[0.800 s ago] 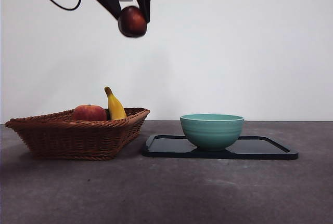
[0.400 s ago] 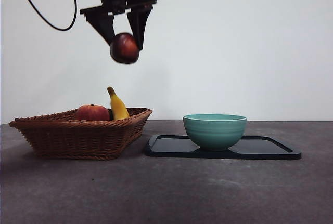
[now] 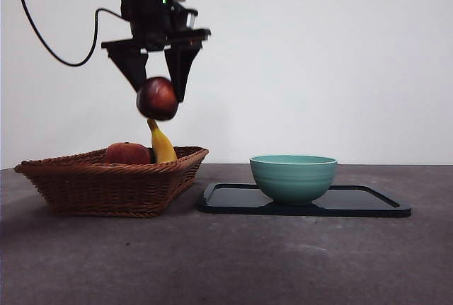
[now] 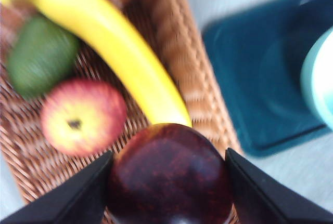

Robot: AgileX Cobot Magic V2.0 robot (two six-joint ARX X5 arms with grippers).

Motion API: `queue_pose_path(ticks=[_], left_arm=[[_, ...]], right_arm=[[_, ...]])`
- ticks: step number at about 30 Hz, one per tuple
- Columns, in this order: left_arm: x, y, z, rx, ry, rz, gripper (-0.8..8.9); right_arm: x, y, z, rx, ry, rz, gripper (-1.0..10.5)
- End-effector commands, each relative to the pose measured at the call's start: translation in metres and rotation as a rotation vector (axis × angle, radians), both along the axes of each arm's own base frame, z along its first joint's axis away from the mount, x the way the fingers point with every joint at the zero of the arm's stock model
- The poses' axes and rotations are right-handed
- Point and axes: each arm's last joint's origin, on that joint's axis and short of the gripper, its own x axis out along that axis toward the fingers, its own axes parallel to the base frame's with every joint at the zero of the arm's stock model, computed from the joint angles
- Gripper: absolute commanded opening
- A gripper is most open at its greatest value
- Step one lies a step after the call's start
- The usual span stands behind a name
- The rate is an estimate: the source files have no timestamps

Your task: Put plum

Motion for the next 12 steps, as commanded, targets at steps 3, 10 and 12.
queue_pose_path(ticks=[3,10,12], left_arm=[[-0.003,-0.001,-0.019,0.052,0.1,0.002,2.7],[-0.002,0.005,-0.039,0.118,0.157,0.022,2.7],[-0.002,0.007,-0.045,0.128,0.18,0.025,2.71]], right_arm=[[0.0,0.0,0.006,0.002,-0.036,0.015,2.2],[0.0,0.0,0.006,-0.004,-0.044,0.022,2.2],[0.0,0.0,0.006,-0.004,-0.046,0.022,2.2]])
